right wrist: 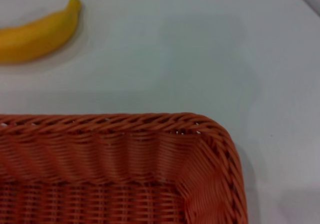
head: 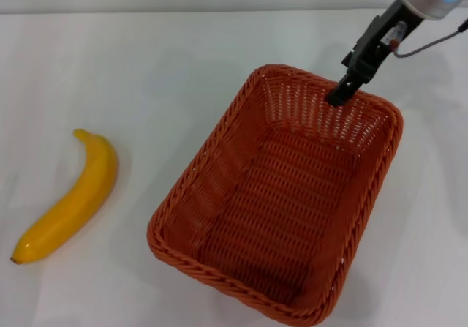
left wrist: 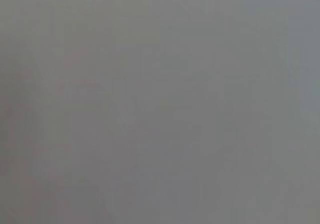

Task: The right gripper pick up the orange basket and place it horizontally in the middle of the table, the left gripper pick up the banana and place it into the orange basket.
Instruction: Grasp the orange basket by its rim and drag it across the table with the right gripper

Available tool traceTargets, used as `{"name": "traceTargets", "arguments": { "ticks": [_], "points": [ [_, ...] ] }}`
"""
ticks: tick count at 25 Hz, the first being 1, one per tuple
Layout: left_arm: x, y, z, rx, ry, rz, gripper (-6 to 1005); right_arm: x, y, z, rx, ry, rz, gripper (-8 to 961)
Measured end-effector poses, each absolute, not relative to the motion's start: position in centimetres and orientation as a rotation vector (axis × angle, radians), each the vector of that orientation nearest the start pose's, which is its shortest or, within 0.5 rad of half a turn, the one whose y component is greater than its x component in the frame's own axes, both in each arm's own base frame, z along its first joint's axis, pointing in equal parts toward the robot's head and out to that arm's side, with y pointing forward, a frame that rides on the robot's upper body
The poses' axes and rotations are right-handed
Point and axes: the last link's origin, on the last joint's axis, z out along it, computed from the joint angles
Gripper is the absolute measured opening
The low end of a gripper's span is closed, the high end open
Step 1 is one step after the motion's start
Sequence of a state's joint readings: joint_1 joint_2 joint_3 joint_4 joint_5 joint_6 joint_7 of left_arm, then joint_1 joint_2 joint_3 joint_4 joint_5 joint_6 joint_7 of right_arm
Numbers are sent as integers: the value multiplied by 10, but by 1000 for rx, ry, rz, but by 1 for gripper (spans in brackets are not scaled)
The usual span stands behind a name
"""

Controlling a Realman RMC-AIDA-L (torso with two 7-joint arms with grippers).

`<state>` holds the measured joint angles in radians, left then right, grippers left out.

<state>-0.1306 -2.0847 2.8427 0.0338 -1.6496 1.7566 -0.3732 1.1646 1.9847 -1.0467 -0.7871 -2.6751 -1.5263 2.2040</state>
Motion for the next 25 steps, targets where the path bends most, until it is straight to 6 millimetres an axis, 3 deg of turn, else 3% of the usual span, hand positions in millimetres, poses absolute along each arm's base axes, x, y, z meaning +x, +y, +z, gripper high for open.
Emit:
{"name": "traceTargets", "arguments": {
  "ticks": [11,25],
  "points": [
    [-386,169,64,-1102,-446,-876,683,81,451,-26,-2746,391,-753,815],
    [-383,157,59,-1112,-454,-893,683,88,448,-45,-2687,279,-947,785]
  ]
}}
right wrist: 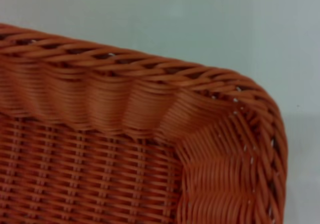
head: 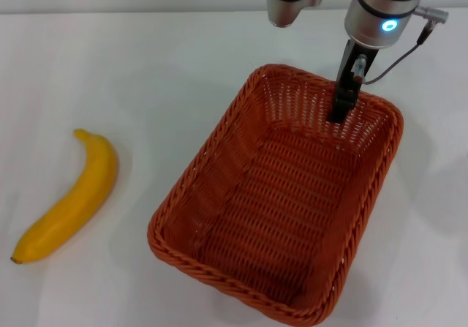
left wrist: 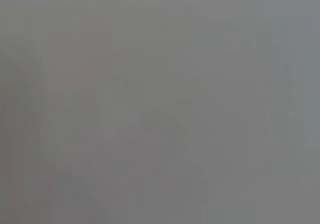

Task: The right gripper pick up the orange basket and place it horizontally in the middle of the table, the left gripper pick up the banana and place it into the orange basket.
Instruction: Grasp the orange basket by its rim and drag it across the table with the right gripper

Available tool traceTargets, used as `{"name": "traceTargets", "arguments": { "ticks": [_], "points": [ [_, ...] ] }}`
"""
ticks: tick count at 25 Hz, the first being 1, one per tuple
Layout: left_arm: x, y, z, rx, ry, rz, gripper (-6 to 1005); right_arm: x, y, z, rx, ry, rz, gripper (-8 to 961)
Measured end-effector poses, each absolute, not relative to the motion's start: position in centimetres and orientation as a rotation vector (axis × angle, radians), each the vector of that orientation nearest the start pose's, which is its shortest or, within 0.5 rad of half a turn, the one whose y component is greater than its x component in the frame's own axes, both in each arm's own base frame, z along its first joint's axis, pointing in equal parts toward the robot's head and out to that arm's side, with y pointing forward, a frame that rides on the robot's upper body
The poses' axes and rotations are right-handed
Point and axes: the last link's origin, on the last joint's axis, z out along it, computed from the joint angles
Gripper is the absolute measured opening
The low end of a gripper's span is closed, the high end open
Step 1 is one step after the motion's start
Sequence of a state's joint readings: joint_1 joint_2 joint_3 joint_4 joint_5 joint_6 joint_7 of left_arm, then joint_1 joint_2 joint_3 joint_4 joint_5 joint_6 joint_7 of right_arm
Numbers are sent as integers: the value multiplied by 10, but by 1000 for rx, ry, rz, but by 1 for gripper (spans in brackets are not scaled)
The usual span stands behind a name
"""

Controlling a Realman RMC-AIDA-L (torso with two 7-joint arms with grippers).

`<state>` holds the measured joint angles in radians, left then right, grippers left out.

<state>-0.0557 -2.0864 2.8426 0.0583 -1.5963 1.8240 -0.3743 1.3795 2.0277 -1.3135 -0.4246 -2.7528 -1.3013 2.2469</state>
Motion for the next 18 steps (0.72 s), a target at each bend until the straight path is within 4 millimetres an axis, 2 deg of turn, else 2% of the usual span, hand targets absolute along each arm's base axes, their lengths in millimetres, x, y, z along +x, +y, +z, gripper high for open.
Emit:
{"name": "traceTargets", "arguments": {
  "ticks": [3,8,14,18],
  "points": [
    [-382,157,57,-1126,-456,-896,683,91,446,-46,-2691,279,-965,551],
    [-383,155,56,-1131,-459,-893,682,97,439,-49,-2720,285,-994,558],
    [-382,154,55,-1139,-462,-895,683,92,432,-50,-2767,289,-975,493],
    [-382,154,55,-1144,-463,-897,683,87,431,-49,-2793,303,-931,416]
  ]
}}
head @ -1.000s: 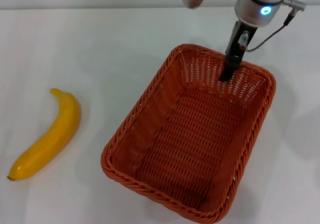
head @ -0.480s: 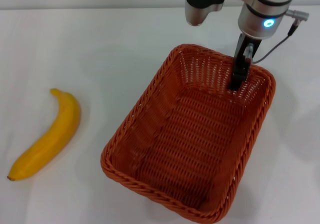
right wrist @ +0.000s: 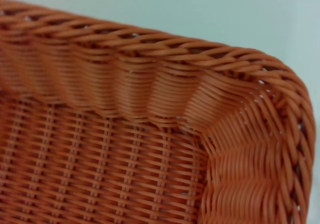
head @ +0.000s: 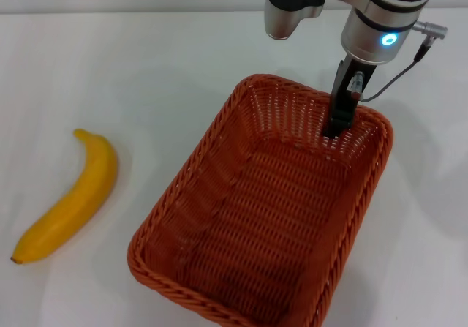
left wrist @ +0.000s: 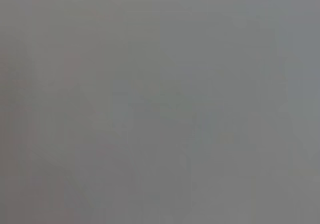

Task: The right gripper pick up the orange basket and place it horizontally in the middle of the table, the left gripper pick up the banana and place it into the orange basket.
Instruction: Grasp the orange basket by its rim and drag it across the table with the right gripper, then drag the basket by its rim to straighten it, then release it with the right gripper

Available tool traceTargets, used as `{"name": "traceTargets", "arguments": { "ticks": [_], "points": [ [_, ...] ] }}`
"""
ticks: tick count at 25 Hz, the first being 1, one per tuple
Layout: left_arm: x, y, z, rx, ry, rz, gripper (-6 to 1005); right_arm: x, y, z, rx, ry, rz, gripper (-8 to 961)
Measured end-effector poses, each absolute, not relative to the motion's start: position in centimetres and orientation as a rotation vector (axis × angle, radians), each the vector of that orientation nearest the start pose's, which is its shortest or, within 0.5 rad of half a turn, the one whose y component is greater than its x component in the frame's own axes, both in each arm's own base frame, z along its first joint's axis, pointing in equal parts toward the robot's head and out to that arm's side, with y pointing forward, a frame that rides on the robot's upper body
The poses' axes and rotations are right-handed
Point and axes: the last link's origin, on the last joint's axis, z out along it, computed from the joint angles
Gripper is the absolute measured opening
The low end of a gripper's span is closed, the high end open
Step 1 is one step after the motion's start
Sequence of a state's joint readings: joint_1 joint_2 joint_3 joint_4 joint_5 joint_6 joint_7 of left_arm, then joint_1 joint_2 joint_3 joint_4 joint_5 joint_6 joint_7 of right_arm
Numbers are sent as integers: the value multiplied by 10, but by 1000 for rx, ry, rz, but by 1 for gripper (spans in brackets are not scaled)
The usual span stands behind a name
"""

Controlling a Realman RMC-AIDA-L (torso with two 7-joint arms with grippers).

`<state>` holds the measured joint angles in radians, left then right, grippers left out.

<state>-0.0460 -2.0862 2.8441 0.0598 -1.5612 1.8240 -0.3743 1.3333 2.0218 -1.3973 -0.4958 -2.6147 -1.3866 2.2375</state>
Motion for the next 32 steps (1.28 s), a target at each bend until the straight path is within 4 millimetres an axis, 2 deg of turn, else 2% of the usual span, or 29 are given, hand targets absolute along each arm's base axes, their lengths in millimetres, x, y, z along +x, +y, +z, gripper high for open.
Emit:
{"name": "traceTargets", "arguments": {
  "ticks": [5,9,18,20,21,23,28,32],
  "points": [
    [-380,154,53,-1161,-460,-905,682,85,430,-49,-2784,291,-968,320],
    [-379,153,53,-1161,-453,-908,682,79,433,-41,-2777,367,-934,259],
    [-378,153,55,-1164,-439,-908,683,81,445,16,-2662,774,-852,209],
    [-378,155,56,-1166,-434,-911,683,84,446,28,-2640,859,-820,134],
    [-378,156,56,-1168,-432,-913,683,87,446,34,-2627,904,-803,132],
    [-377,159,56,-1171,-426,-917,683,91,447,47,-2609,1004,-745,129],
    [-374,166,58,-1178,-412,-931,683,111,451,84,-2516,1375,-441,124],
    [-374,170,60,-1179,-400,-932,683,126,445,90,-2456,1559,-292,125]
  ]
}}
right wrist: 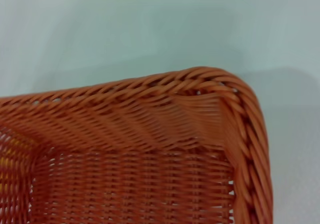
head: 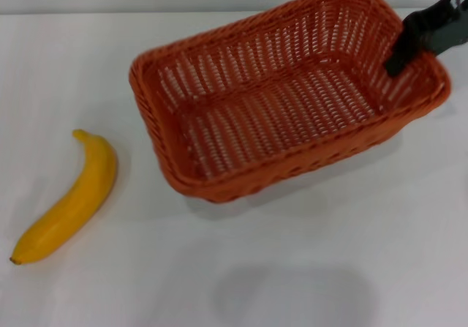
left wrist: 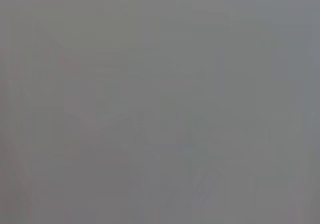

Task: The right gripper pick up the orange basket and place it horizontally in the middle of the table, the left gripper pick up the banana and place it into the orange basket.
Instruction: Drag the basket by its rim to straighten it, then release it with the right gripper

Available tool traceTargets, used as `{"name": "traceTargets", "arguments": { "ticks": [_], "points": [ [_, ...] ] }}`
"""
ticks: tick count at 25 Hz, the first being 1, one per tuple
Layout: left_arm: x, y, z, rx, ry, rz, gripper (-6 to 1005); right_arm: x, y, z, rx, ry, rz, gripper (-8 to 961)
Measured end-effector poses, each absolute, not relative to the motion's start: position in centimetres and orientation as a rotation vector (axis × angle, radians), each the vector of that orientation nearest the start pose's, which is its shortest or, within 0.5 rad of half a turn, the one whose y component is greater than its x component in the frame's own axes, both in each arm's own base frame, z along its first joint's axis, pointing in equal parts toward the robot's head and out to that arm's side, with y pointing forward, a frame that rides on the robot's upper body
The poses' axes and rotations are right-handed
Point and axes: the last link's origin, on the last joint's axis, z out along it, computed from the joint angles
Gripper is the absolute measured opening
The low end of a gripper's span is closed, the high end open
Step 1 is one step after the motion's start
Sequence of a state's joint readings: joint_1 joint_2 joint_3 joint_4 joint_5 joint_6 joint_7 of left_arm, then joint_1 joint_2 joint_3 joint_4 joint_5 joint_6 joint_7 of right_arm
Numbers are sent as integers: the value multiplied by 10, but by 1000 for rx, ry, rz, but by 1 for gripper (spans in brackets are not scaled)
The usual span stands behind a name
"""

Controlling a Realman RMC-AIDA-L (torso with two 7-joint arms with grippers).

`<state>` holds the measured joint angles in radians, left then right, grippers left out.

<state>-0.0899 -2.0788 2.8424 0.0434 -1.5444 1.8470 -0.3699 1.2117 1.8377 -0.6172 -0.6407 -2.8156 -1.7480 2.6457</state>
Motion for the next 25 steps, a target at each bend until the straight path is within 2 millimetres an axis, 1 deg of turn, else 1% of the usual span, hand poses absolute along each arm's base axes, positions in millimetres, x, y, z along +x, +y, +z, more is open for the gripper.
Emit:
{"name": "traceTargets", "arguments": {
  "ticks": [3,4,5,10,14,15,16,17,18,19,20,25],
  "points": [
    [-374,171,63,-1183,-380,-926,683,131,436,81,-2434,1626,-238,126],
    [-374,171,63,-1183,-380,-926,683,131,436,81,-2434,1626,-238,126],
    [-373,171,64,-1183,-375,-929,683,137,426,74,-2394,1669,-186,127],
    [-372,169,69,-1162,-340,-936,683,142,415,64,-2368,1709,-127,128],
    [-371,167,74,-1135,-317,-947,682,154,411,55,-2347,1801,-18,129],
    [-370,167,75,-1131,-312,-952,682,158,410,55,-2336,1816,3,129],
    [-370,167,76,-1126,-310,-955,682,166,408,58,-2303,1836,57,130],
    [-370,167,77,-1123,-307,-957,682,166,408,58,-2303,1836,57,130],
    [-370,168,79,-1120,-302,-958,682,173,406,62,-2271,1849,106,130],
    [-371,169,81,-1118,-293,-957,682,173,406,62,-2271,1849,106,130],
    [-370,170,82,-1119,-288,-956,682,178,405,64,-2252,1858,134,131],
    [-365,184,86,-1133,-252,-975,682,206,397,66,-2153,1908,222,132]
  ]
}}
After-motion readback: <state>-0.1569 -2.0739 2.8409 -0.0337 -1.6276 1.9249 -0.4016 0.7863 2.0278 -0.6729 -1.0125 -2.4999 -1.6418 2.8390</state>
